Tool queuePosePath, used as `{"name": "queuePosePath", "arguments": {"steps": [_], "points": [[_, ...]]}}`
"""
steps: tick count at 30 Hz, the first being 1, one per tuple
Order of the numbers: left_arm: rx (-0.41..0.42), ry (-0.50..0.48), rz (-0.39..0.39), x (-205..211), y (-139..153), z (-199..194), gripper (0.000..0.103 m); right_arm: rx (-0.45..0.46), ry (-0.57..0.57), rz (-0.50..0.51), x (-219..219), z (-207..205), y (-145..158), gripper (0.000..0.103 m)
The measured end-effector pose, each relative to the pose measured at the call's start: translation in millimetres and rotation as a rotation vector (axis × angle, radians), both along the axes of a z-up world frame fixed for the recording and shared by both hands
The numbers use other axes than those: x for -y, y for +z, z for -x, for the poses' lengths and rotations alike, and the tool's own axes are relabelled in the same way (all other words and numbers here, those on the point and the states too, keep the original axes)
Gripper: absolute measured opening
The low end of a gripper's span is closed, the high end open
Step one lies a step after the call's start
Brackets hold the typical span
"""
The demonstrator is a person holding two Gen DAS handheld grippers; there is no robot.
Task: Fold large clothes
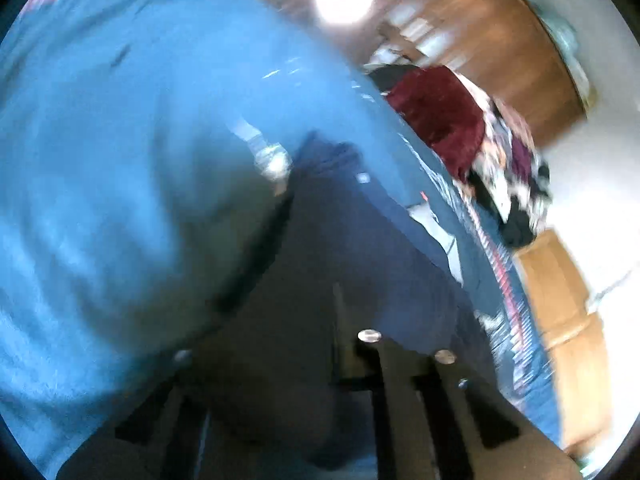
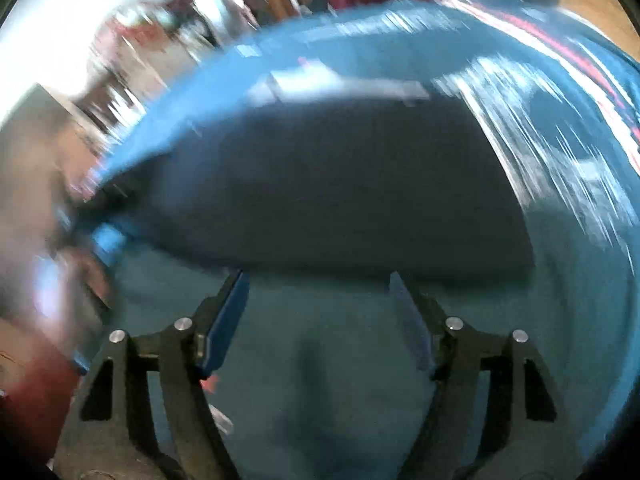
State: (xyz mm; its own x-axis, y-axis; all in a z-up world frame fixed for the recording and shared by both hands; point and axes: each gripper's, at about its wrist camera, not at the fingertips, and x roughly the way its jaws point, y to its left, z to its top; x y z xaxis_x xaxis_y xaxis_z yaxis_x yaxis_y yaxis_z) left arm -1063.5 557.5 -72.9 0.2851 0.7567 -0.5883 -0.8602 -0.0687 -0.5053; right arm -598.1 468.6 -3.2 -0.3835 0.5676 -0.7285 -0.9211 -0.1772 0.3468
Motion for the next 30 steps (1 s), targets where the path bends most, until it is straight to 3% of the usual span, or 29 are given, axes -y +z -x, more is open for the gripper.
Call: {"name": "queuePosePath", "arguments": {"steps": [3, 6, 10, 12, 13, 14, 15, 16, 18, 21, 24, 27, 30], "points": [[-0.153, -0.079, -0.095, 6, 29, -39, 0.009, -0.133, 0.14, -0.018, -73, 28, 34, 0.089], [-0.242, -0.131, -0.151, 13, 46, -68, 0.009, -0.245, 0.298, 0.081, -151, 88, 41, 0.09], [-0.326, -0.19, -0.165, 17, 54, -95, 0.009, -0.197, 0.49, 0.282, -222, 196, 14, 0.09], [-0.358, -0.218, -0.166, 16, 55, -107, 0.009, -0.166, 0.504, 0.339, -234, 220, -10, 0.089], [-0.375, -0.235, -0.165, 15, 55, -114, 0.009, -0.153, 0.508, 0.339, -235, 221, -18, 0.083], [-0.398, -0.262, -0.169, 12, 55, -126, 0.01, -0.146, 0.497, 0.336, -236, 216, -27, 0.078], [-0.419, -0.291, -0.177, 12, 55, -136, 0.01, -0.159, 0.472, 0.344, -236, 206, -36, 0.062], [-0.43, -0.312, -0.181, 10, 54, -144, 0.01, -0.213, 0.428, 0.359, -233, 183, -48, 0.034], [-0.429, -0.377, -0.194, 9, 51, -167, 0.011, -0.34, 0.357, 0.337, -214, 131, -56, 0.013], [-0.388, -0.508, -0.238, 12, 54, -216, 0.011, -0.364, 0.245, 0.224, -174, 58, -41, 0.006], [-0.317, -0.629, -0.254, 17, 52, -272, 0.013, -0.331, 0.142, 0.166, -152, -3, -38, 0.006], [-0.242, -0.705, -0.211, 12, 39, -318, 0.015, -0.341, 0.054, 0.17, -145, -59, -55, 0.006], [-0.215, -0.745, -0.143, 6, 20, -352, 0.015, -0.36, 0.003, 0.191, -141, -86, -72, 0.005]]}}
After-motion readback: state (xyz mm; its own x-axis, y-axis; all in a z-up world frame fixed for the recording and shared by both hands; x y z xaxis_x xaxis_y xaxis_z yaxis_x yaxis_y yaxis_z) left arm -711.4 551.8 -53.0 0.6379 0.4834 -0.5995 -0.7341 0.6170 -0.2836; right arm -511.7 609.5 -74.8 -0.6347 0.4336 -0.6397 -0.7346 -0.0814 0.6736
